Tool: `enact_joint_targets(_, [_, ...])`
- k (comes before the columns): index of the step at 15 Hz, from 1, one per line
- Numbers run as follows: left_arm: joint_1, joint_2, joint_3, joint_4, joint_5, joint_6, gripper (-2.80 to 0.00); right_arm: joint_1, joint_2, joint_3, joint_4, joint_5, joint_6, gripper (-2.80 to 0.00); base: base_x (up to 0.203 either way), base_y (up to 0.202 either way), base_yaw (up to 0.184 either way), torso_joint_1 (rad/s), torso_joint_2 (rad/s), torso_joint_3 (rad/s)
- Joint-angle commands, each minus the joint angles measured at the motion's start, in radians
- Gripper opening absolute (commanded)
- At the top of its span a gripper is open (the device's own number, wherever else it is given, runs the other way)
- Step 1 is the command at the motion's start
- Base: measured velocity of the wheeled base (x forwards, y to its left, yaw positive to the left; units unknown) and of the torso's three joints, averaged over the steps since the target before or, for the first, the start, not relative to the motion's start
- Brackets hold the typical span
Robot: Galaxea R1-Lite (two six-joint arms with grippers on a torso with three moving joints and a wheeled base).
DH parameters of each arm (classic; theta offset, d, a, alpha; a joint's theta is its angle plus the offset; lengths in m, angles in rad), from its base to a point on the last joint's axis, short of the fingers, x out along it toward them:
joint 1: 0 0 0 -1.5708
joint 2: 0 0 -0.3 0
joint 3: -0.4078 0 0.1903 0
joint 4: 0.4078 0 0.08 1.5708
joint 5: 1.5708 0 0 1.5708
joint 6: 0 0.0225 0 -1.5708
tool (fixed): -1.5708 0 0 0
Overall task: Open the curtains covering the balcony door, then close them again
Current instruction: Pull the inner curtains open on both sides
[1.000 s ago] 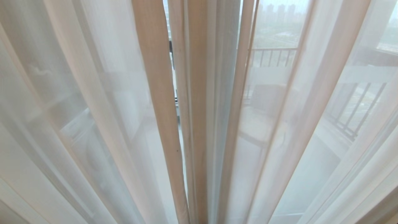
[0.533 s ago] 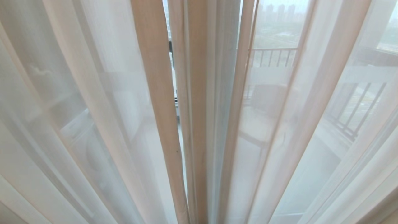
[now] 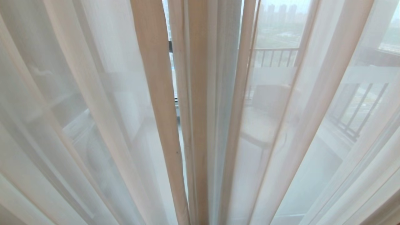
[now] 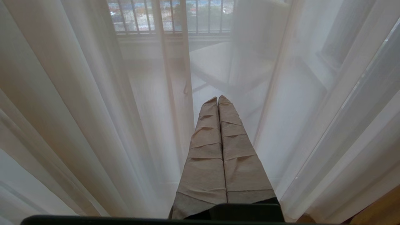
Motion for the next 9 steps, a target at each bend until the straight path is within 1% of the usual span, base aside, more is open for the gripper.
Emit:
enact_joint_targets(1, [0.0, 0.0, 0.0, 0.001, 0.002, -0.002, -2.8, 0.0, 0.0, 0.0, 0.0, 0.0, 0.0, -2.8, 0.0, 0.0, 0.0, 0.0, 0.0, 0.0])
enact_joint_targets(9, [0.0, 0.0, -0.003, 0.004, -0.001, -0.003, -2.8, 0.001, 0.0, 0.0, 0.0, 0.0, 0.0, -2.8, 0.0, 0.0, 0.0, 0.0, 0.0, 0.0])
